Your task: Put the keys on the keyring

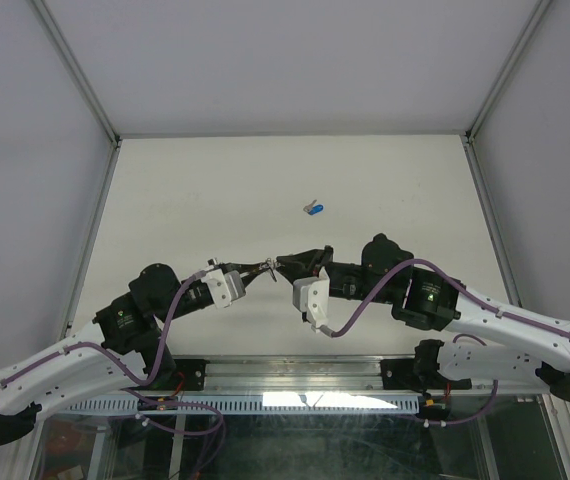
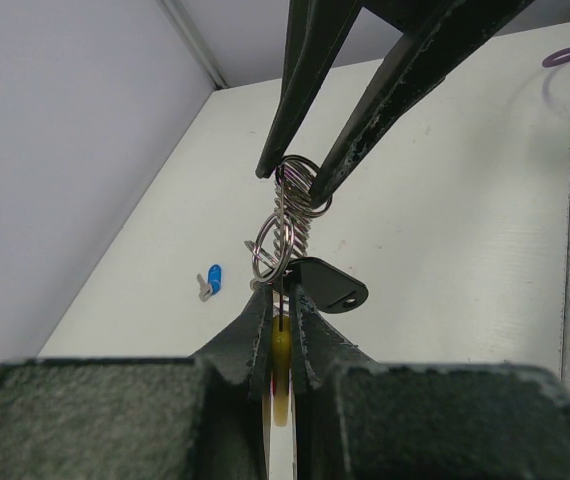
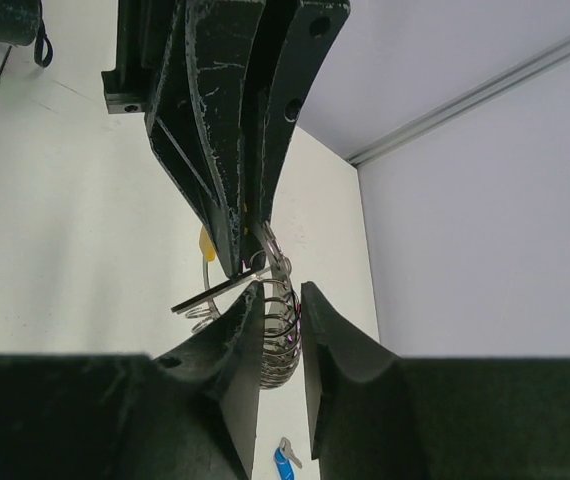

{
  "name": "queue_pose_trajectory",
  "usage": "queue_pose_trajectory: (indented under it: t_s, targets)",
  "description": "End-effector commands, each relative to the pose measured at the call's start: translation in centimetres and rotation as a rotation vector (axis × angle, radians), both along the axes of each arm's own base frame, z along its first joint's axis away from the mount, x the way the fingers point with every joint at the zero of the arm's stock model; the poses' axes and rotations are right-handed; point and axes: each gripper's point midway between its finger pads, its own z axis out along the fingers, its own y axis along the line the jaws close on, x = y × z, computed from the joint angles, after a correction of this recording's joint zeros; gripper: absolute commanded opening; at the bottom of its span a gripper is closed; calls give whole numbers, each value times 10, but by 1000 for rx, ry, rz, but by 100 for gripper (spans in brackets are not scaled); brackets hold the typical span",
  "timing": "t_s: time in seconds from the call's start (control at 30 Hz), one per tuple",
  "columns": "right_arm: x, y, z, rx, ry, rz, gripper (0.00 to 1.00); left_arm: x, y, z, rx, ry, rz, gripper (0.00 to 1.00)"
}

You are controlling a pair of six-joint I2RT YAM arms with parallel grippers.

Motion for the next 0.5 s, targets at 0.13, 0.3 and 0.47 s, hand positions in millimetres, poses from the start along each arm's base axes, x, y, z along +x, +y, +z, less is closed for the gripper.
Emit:
queue_pose_trajectory:
  t_s: [0.13, 0.3, 0.47]
  targets:
    - [-3, -4, 34, 107, -11, -5, 30, 1, 4, 39, -88, -60, 10, 0]
    - [-6, -4, 29, 100, -1, 12, 46, 1, 4, 40, -91, -60, 10, 0]
    - [-3, -3, 20, 72, -9, 2, 47, 0, 4, 40, -94, -58, 9, 0]
